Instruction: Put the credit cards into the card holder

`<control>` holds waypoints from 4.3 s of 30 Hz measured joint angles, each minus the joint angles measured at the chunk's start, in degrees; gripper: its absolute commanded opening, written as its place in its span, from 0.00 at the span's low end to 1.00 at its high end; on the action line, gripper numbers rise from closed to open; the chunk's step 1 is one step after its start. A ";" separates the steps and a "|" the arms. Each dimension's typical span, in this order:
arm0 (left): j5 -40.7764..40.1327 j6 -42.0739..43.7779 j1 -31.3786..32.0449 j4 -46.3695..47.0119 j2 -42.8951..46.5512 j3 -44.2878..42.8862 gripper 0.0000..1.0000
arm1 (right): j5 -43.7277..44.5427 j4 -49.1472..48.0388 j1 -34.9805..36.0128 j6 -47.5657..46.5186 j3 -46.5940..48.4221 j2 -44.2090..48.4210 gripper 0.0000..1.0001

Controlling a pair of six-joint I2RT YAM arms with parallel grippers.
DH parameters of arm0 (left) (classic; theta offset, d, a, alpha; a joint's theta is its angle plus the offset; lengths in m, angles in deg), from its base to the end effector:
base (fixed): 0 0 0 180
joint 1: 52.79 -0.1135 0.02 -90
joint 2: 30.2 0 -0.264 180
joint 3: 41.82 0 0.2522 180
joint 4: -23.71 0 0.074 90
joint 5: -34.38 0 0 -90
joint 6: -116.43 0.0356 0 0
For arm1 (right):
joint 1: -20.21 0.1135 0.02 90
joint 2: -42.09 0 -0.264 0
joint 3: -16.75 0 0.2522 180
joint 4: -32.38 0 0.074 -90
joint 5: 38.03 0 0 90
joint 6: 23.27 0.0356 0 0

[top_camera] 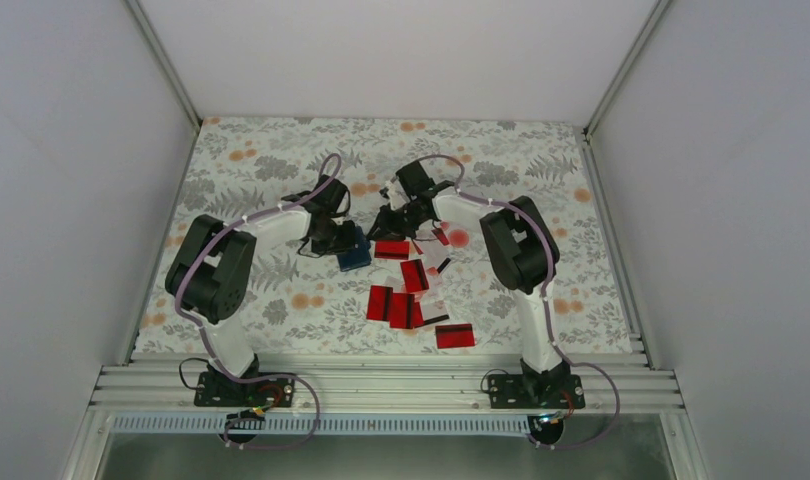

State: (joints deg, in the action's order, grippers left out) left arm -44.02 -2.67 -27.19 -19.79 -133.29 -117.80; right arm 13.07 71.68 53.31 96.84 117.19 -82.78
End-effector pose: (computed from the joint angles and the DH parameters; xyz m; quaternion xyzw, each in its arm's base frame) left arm 0.3039 -0.1535 0.1530 -0.0129 0.9807 -0.1655 0.1030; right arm 0.3611 0.2621 0.1346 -0.0996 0.9160 0.3885 0.0126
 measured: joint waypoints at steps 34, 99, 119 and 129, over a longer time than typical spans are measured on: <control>0.48 0.20 -0.11 -0.87 -0.48 -0.74 0.02 | -7.30 -5.88 0.20 4.33 -1.88 -1.75 0.15; 3.48 2.73 -1.20 -0.79 -1.38 -1.18 0.02 | -8.02 14.75 2.51 9.57 15.56 -10.43 0.04; 7.15 6.45 -2.40 2.38 -1.53 0.66 0.02 | -10.95 22.34 1.95 17.03 22.49 -14.69 0.04; 9.66 8.22 -3.17 3.54 -2.05 0.90 0.02 | -11.80 24.17 1.75 21.79 24.44 -15.98 0.04</control>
State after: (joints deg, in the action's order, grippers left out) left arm -34.36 5.55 -30.36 -16.25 -135.35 -116.91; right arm 1.27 95.86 55.06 118.63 141.62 -98.76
